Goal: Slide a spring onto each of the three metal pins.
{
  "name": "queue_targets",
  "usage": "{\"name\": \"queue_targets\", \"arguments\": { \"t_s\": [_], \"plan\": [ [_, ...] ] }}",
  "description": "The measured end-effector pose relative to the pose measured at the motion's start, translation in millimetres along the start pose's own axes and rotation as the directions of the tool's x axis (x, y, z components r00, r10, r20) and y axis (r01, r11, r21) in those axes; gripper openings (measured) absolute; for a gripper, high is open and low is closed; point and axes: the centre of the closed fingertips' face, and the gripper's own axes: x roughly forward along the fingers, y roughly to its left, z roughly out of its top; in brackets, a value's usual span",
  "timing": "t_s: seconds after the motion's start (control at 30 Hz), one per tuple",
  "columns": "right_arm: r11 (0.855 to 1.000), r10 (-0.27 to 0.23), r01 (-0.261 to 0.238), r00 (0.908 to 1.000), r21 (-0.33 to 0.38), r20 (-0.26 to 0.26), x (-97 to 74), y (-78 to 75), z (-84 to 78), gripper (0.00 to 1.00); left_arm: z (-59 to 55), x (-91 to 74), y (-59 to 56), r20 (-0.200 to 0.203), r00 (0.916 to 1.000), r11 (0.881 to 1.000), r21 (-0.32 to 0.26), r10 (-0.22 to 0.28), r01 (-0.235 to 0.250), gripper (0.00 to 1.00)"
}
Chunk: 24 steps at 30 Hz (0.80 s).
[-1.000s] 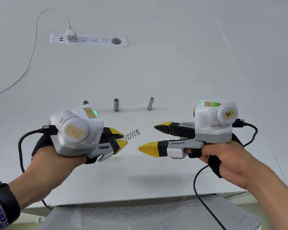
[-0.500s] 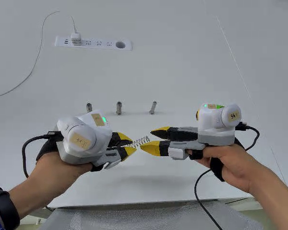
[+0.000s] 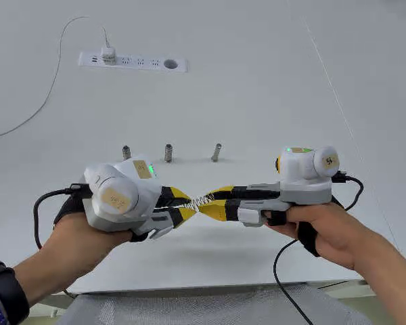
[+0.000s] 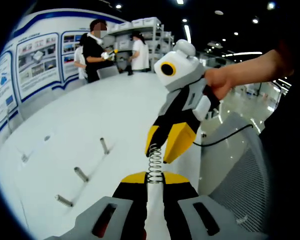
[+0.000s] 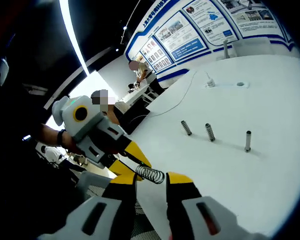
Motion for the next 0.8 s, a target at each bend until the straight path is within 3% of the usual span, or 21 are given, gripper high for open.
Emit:
{"name": "queue_targets", "arguments": {
  "t_s": [0.43,0.6,0.8],
  "plan": [
    [0.998,0.061,-0.062,0.9968,-0.021,-0.051,-3.8,12.5,3.1,0.13,-0.2,-0.8,-9.7,-0.017,0.9973,0.996,0.058,-0.072,0.073,0.10],
    [0.996,0.060,-0.066,0.9938,-0.067,-0.094,-6.4,17.7,6.0,0.12,3.2,-0.5,-11.3,-0.011,0.9957,0.994,0.061,-0.092,0.092,0.10],
    [0.982,0.029,-0.059,0.9863,-0.181,-0.162,-11.0,23.2,15.6,0.12,12.6,2.1,-11.9,0.006,0.9941,0.993,0.055,-0.108,0.108,0.10]
  ]
}}
